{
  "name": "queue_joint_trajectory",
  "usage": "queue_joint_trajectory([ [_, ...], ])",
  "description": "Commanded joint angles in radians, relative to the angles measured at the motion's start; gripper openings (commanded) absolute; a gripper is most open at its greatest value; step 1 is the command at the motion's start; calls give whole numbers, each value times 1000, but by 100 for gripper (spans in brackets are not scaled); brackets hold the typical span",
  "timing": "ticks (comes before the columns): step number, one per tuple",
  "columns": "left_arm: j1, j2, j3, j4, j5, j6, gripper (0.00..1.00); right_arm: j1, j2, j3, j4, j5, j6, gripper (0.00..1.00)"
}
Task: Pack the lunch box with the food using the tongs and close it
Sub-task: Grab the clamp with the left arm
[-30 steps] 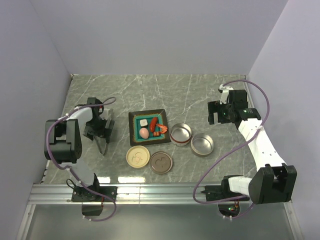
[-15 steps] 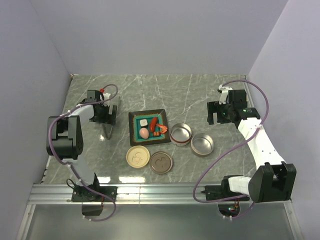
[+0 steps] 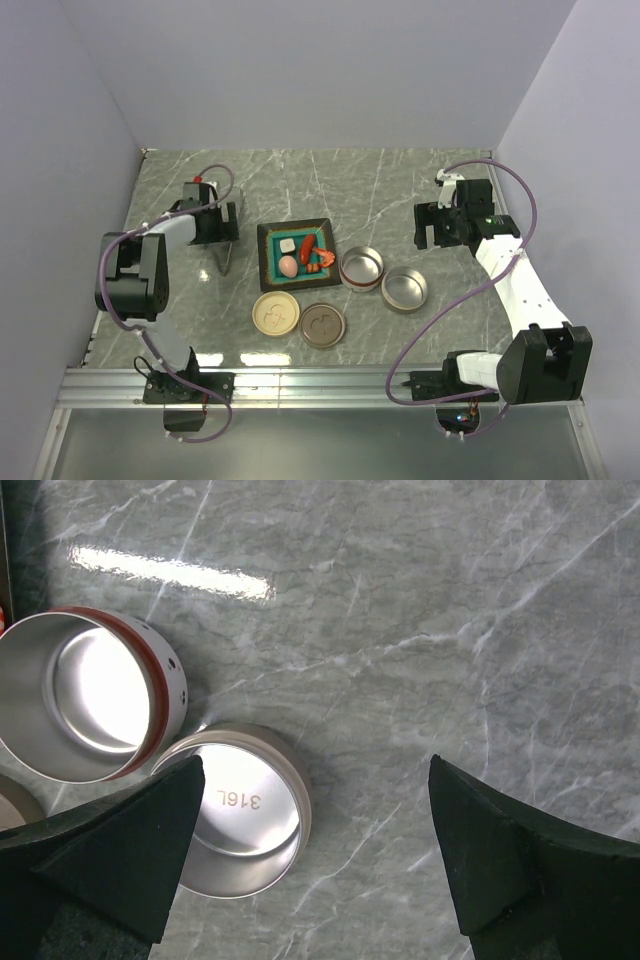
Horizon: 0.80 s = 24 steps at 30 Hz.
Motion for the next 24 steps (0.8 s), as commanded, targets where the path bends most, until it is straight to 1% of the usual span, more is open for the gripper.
queue_joint_trajectory([
  [1,-42,0,-5,16,-84,-58,99,-2,1,37,14,-4,-6,100],
  [5,-48,72,45,-24,-166,-69,99,-2,5,38,12,-3,-6,100],
  [11,-50,128,82,-52,-190,-71,99,-2,4,29,17,-11,-2,100],
  [13,-50,141,99,-61,-196,-61,95,-2,1,29,17,-15,2,100],
  [14,-48,143,105,-66,-195,-60,88,-2,-1,29,22,-15,3,100],
  [16,-50,141,115,-80,-193,-38,81,-2,-12,25,29,-20,8,100],
  [17,-48,138,118,-84,-195,-32,74,-3,-15,23,32,-23,11,100],
  [22,-48,103,137,-125,-190,46,70,-2,-54,9,61,-50,26,100],
  [23,-48,97,141,-135,-184,58,67,-2,-58,9,62,-75,31,100],
  [24,-48,91,147,-144,-173,70,67,-2,-61,23,55,-87,32,100],
])
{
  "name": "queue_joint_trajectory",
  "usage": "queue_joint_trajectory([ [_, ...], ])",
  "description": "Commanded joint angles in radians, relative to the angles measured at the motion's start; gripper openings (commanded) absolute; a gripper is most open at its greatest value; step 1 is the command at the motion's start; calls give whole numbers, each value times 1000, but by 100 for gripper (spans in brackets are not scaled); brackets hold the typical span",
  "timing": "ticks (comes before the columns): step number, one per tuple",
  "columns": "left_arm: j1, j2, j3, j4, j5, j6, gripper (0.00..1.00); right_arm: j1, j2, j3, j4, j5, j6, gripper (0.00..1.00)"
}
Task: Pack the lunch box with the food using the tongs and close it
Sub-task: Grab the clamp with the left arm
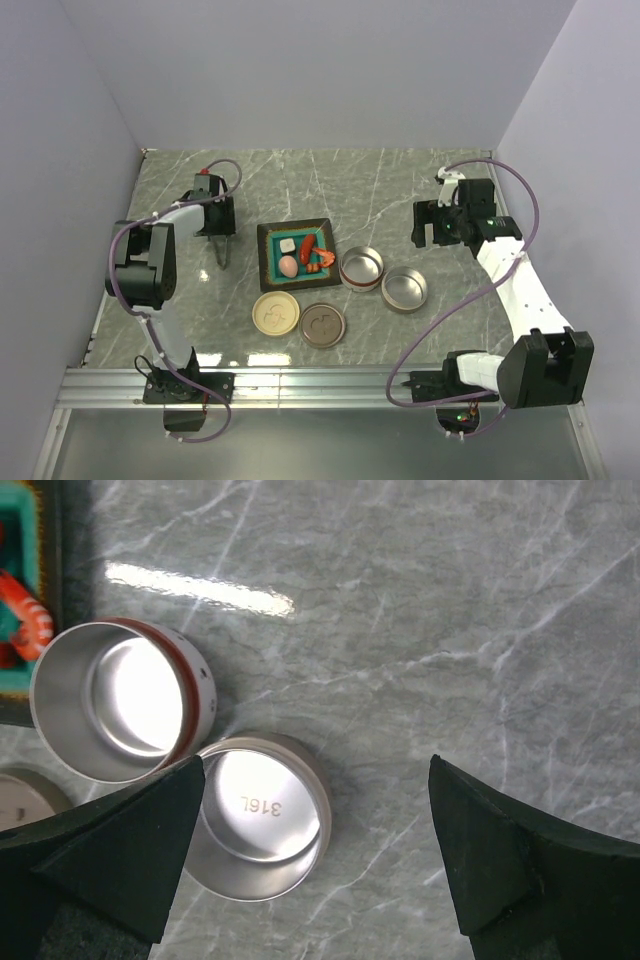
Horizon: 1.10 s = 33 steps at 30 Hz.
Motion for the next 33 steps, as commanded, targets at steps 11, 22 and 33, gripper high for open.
queue_joint_trajectory([
  [11,9,-129,60,-204,158,220,42,0,-1,112,30,-209,38,100],
  [22,15,-295,144,-330,417,329,39,36,17,138,142,-366,70,100],
  [33,13,-370,277,-571,803,356,32,250,-21,206,290,-182,-390,100],
])
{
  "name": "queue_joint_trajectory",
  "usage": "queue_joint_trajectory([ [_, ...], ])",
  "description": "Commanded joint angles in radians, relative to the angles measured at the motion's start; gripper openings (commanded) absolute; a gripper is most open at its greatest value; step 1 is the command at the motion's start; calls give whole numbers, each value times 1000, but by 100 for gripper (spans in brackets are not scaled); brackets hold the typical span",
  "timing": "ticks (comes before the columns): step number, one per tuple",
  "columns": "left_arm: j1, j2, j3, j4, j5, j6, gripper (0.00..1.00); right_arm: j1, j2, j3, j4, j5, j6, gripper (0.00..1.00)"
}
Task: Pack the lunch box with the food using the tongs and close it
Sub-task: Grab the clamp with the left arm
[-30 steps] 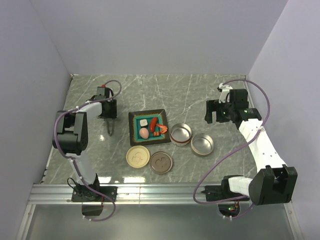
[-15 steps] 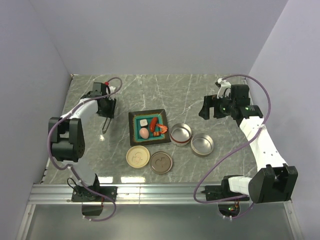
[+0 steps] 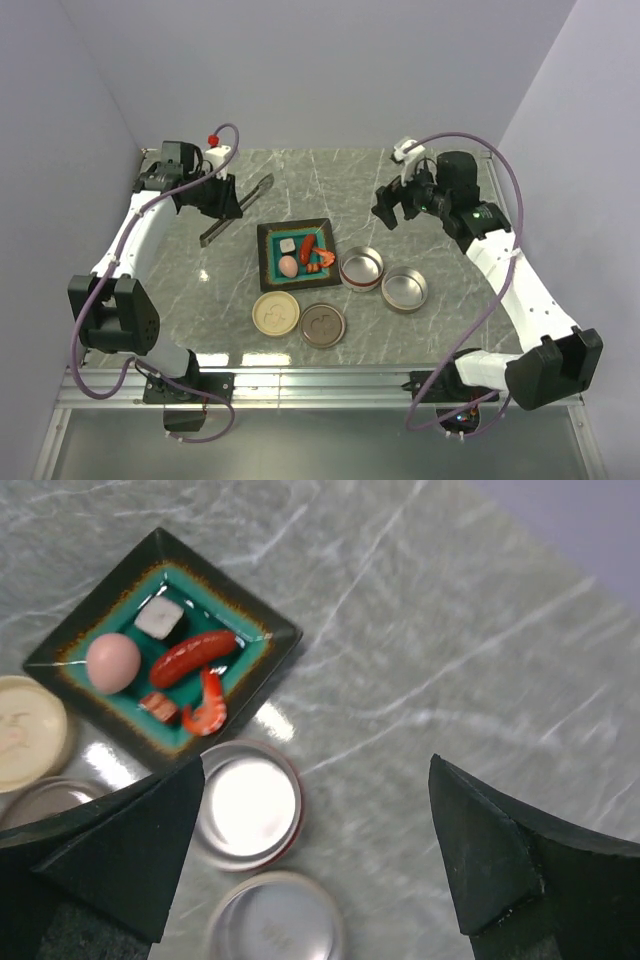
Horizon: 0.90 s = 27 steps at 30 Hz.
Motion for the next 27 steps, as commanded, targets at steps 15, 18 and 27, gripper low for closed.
queue_joint_trajectory([
  [15,-2,-65,42,-217,576,29,26,516,-91,-302,731,27,-745,100],
  [18,-7,-69,41,-245,595,49,26,562,-31,-298,771,3,-820,100],
  [27,-37,-74,38,-317,612,105,25,616,154,-186,710,-16,-988,97],
])
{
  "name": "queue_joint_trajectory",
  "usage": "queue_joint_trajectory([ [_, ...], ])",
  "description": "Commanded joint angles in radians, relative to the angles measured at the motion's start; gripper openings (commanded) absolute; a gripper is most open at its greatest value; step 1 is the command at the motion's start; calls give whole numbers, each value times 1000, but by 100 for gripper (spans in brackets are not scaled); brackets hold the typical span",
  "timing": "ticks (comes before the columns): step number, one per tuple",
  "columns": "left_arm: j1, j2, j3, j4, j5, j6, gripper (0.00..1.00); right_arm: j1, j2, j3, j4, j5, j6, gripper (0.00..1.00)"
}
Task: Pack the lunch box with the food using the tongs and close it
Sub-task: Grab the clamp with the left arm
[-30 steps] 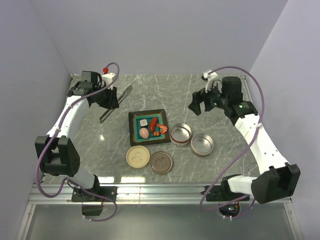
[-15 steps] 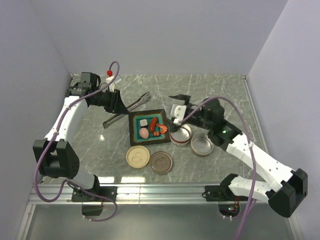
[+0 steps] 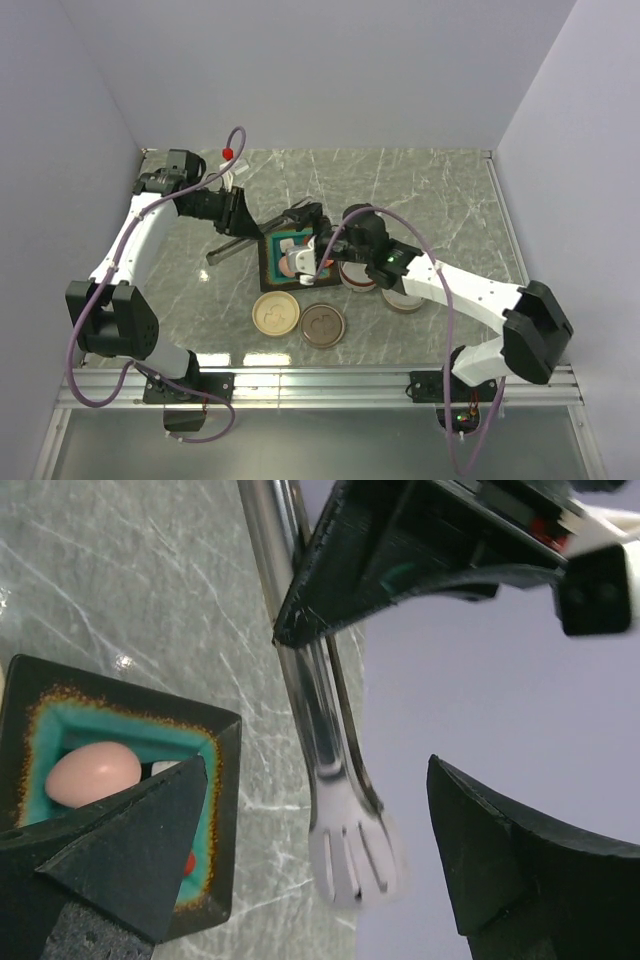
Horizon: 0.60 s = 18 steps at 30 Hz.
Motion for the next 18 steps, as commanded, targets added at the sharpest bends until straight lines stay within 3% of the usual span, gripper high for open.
queue_joint_trajectory([
  [1,-15,-44,24,-36,62,53,25,19,44,86,31,-3,-99,96],
  [8,-46,-28,28,-83,77,96,25,36,122,135,28,17,-162,89],
  [18,-57,-25,25,-128,79,142,25,36,135,167,-112,21,-244,51],
])
